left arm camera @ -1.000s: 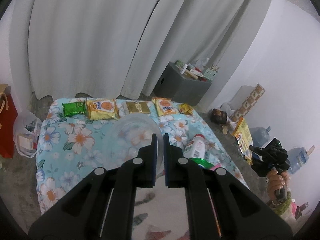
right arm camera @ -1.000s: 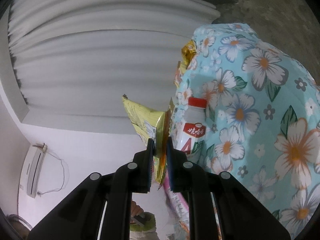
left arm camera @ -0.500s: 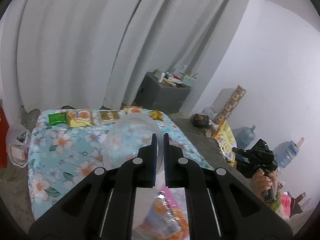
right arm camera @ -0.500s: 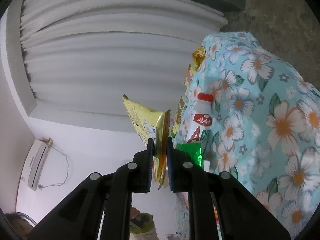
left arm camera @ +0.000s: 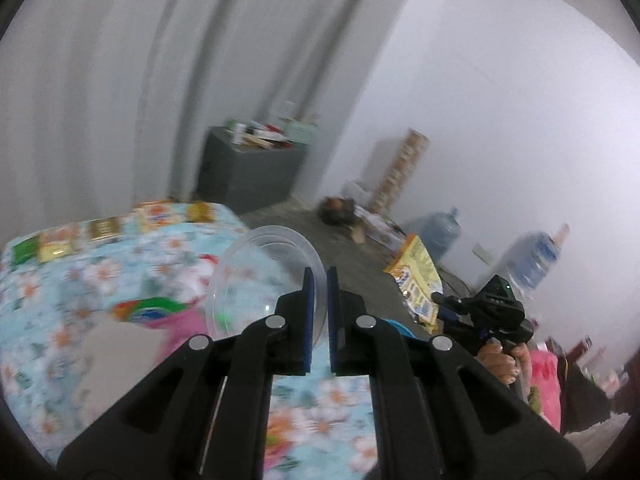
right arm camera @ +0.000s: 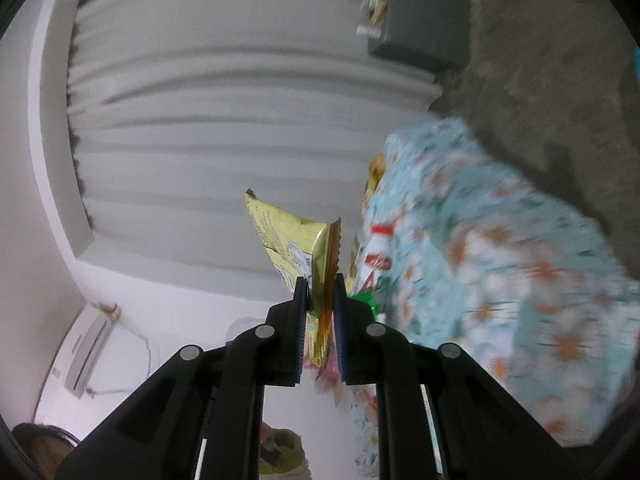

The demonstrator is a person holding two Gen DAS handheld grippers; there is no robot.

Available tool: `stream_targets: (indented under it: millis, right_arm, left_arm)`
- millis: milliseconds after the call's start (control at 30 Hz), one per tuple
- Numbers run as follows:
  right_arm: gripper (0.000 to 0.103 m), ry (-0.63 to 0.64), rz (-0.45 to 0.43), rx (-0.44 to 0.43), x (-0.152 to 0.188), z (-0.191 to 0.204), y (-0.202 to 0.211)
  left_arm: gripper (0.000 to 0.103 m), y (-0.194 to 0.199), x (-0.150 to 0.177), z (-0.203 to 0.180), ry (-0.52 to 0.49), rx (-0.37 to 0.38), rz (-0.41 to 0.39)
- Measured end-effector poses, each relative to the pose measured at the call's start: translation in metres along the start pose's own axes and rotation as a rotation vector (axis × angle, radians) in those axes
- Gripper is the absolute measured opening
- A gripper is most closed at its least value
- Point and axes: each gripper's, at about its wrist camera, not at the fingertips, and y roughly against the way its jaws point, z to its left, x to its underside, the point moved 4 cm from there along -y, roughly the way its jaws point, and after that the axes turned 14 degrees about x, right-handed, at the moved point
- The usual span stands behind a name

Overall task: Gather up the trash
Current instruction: 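Carry the bowl and yellow bag over the blue wastebasket with both tools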

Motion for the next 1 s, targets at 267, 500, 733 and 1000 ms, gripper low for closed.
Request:
stream_targets:
  millis: [267,500,733,1000]
  right_arm:
    - [0.013,-0.113,-0.288,0.218,-0.019,-0.094,0.134]
    - [0.013,-0.226,-0.489,0.468,-0.038,-0.169,0.203]
    - [0.013,-0.343,-0.509,0.575,-0.065,-0.23,0.197]
    - [0.025,-0.415,-0.466,0.666,-0.112,-0.293,0.186]
  left_arm:
    - [0.004,-0.143,0.03,-0.082,-0.055,0.148,0.194]
    - [0.004,-0.301,0.084,-0.119,-0.018,0.198,0.43]
    - [0.004,-0.417,0.142,-0.151,-0.007,0.23,0.612]
    - [0.009,-0.505,0.195,-0.151,0.039,0.229,0.706]
